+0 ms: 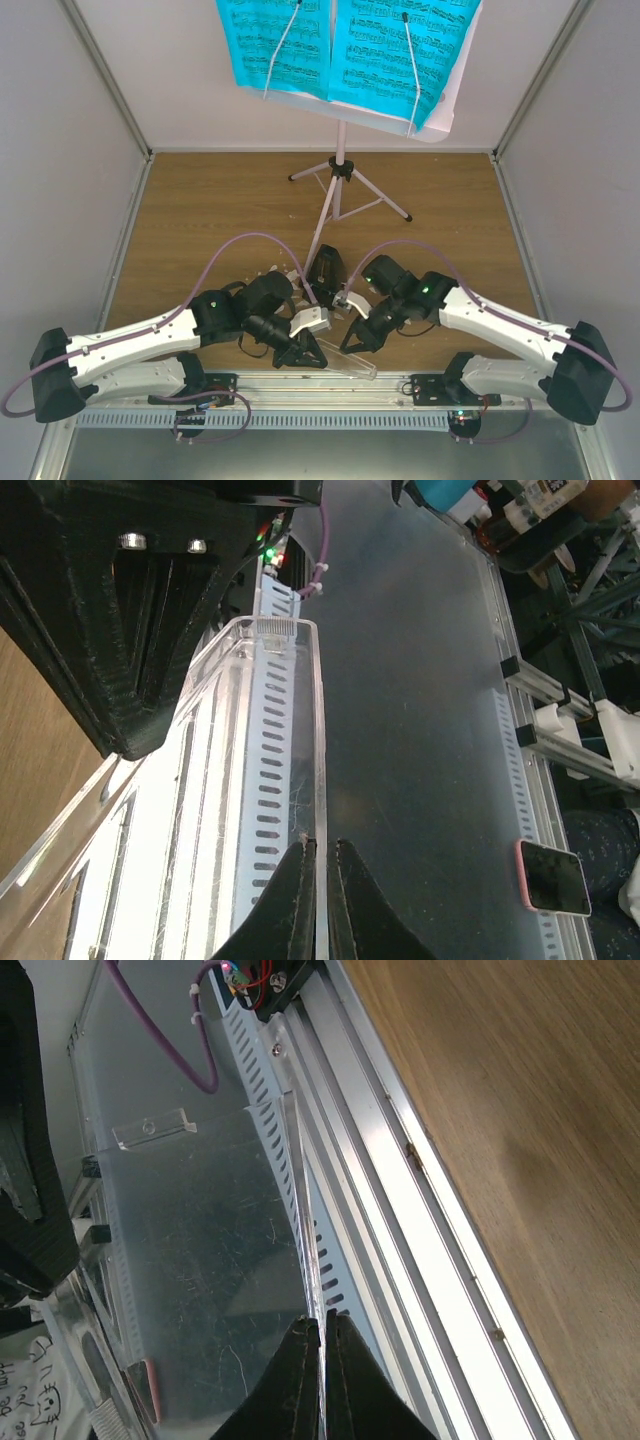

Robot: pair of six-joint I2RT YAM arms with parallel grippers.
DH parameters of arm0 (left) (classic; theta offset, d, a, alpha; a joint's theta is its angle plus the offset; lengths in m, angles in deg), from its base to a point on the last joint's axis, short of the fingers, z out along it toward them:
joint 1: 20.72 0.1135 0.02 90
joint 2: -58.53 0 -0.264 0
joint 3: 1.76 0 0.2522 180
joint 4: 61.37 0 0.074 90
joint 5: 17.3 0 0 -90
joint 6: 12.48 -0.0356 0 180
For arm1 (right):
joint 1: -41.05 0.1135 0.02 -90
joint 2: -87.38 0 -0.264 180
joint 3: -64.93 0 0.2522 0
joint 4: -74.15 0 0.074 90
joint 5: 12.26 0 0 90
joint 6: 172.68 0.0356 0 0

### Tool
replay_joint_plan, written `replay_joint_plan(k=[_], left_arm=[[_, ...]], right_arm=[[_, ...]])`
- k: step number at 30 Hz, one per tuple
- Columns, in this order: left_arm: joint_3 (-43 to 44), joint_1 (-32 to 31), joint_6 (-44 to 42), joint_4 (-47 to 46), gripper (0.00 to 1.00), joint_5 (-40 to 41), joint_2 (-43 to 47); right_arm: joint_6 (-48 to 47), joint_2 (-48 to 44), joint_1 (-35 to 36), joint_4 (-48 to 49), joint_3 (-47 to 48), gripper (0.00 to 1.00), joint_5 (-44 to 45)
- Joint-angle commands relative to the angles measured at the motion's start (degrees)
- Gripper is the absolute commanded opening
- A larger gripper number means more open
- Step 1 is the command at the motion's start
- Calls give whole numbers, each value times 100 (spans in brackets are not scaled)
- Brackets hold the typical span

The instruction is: Pack up the instrument practice props

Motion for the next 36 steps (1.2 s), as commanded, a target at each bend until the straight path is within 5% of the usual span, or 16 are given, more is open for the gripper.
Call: replay_joint_plan(k=[1,7,11,15,26,31,36], left_arm=[[-40,-44,54,51,0,-16,32],[-37,-39,336,-141,0,253,106],[-161,-26,799,-541,0,675,169],[-503,124,1521,-1464,0,833,393],[-648,1566,3007,-3835,0,1069,1175],[-817,1954,3702,-5189,0,1255,1216],[-626,2012,3971,-5965,0,1155,890]], right_arm=[[202,-190,38,67,-13,11,124],[507,-482,-17,46,233,76,1091],[824,-780,-390,11,620,90,2224],[1399,-1385,-1009,816,678,98,2874],[2629,-3275,-1297,4287,-591,100,4412],[2648,-3311,-1297,5364,-846,100,4013],[2741,-2930,-1229,7138,-1329,100,2720]])
